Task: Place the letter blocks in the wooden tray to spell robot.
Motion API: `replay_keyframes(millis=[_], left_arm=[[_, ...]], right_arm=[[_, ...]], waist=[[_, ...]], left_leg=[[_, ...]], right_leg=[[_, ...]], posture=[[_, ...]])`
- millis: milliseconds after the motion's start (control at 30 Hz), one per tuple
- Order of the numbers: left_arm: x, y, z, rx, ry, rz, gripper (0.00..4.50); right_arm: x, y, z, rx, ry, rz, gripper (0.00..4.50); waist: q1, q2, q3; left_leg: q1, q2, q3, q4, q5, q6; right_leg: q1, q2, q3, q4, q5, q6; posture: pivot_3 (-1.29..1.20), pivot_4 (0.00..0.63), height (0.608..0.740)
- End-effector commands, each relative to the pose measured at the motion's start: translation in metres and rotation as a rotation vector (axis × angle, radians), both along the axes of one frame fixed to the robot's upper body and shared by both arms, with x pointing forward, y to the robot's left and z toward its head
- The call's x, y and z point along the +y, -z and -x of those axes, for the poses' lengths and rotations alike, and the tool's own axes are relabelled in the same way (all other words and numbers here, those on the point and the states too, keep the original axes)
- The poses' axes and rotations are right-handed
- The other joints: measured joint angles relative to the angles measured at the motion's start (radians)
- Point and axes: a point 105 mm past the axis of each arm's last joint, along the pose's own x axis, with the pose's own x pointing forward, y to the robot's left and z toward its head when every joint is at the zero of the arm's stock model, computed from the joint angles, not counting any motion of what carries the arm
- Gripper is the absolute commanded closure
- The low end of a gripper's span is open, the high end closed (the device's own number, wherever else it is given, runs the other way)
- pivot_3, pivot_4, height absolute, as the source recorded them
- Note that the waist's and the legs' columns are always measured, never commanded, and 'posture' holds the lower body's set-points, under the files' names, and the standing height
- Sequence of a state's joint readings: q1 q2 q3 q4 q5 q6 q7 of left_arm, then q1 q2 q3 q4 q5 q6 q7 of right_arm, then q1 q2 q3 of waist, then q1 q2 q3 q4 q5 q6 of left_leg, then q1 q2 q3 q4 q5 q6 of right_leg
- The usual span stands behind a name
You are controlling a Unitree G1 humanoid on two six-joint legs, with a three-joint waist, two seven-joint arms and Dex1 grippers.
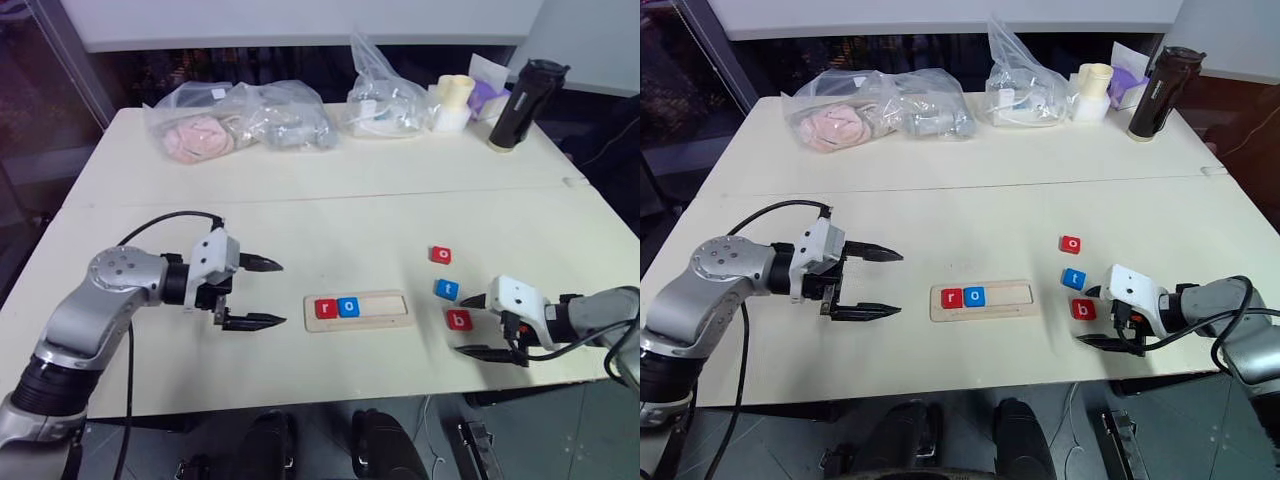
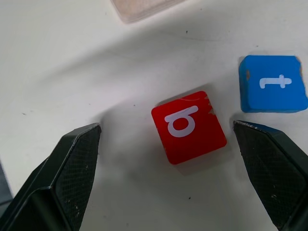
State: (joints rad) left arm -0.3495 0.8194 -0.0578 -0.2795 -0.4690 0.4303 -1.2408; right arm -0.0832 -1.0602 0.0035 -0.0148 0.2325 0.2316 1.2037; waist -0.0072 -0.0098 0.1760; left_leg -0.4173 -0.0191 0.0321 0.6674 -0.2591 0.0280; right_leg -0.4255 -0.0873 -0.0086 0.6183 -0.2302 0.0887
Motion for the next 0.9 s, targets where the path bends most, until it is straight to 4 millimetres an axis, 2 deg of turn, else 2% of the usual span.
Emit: replay_keyframes(millis=[33, 200, 233, 267, 433, 600, 733, 900], left_arm=[[0.003, -0.009, 0.001, -0.050, -0.008, -0.002, 0.00], [0.003, -0.009, 0.003, -0.052, -0.017, -0.003, 0.00], [0.003, -0.009, 0.003, -0.054, -0.019, -0.002, 0.00], [0.003, -0.009, 0.003, -0.054, -0.021, -0.002, 0.00], [0.003, -0.009, 0.004, -0.055, -0.023, -0.003, 0.00], [0.003, -0.009, 0.004, -0.054, -0.026, -0.002, 0.00], [0.002, -0.008, 0.003, -0.053, -0.024, 0.002, 0.00], [0.000, -0.009, 0.003, -0.059, -0.021, 0.005, 0.00]], right_arm=[[0.000, 0.000, -0.001, -0.003, -0.025, 0.012, 0.03], [-0.004, 0.006, -0.003, 0.010, -0.027, 0.025, 0.03], [-0.003, 0.006, -0.004, 0.003, -0.029, 0.023, 0.54], [-0.002, 0.005, -0.005, -0.001, -0.032, 0.021, 0.75], [0.007, -0.003, -0.010, -0.016, -0.046, -0.011, 3.34], [0.024, -0.021, -0.014, -0.045, -0.083, -0.033, 3.37], [0.059, -0.042, -0.013, -0.063, -0.224, -0.032, 3.37], [0.091, -0.037, -0.019, -0.042, -0.314, -0.037, 3.37]], waist=[[0.001, 0.000, 0.000], [0.000, 0.000, 0.000], [0.000, 0.000, 0.000], [0.000, 0.000, 0.000], [-0.002, 0.000, 0.000], [-0.003, 0.000, 0.000], [-0.005, 0.001, 0.000], [0.000, 0.000, 0.000]], left_leg=[[0.000, 0.000, 0.000, 0.000, 0.000, 0.000], [0.001, 0.000, 0.000, 0.000, 0.000, 0.000], [0.001, 0.000, 0.000, 0.000, 0.000, 0.000], [0.002, 0.000, 0.000, 0.000, 0.000, 0.000], [0.007, 0.000, 0.000, 0.000, 0.000, 0.000], [0.007, 0.000, 0.000, -0.001, 0.000, -0.001], [0.007, 0.000, 0.000, -0.002, 0.000, -0.001], [0.006, 0.001, 0.000, -0.002, -0.001, -0.001]], right_leg=[[0.000, 0.000, 0.000, 0.000, 0.000, 0.000], [0.001, 0.000, 0.000, 0.000, 0.000, 0.000], [0.001, 0.000, 0.000, 0.000, 0.000, 0.000], [0.002, 0.000, 0.000, 0.000, 0.000, 0.000], [0.006, -0.001, 0.000, 0.000, 0.000, -0.001], [0.005, -0.002, 0.000, 0.000, 0.000, -0.001], [0.004, -0.002, 0.000, 0.000, 0.000, -0.001], [0.004, -0.002, 0.000, 0.000, 0.000, -0.001]], posture=[[0.00, 0.150, 0.740], [0.00, 0.150, 0.740], [0.00, 0.150, 0.740], [0.00, 0.150, 0.740], [0.00, 0.150, 0.740], [0.00, 0.150, 0.740], [0.00, 0.150, 0.740], [0.00, 0.150, 0.740]])
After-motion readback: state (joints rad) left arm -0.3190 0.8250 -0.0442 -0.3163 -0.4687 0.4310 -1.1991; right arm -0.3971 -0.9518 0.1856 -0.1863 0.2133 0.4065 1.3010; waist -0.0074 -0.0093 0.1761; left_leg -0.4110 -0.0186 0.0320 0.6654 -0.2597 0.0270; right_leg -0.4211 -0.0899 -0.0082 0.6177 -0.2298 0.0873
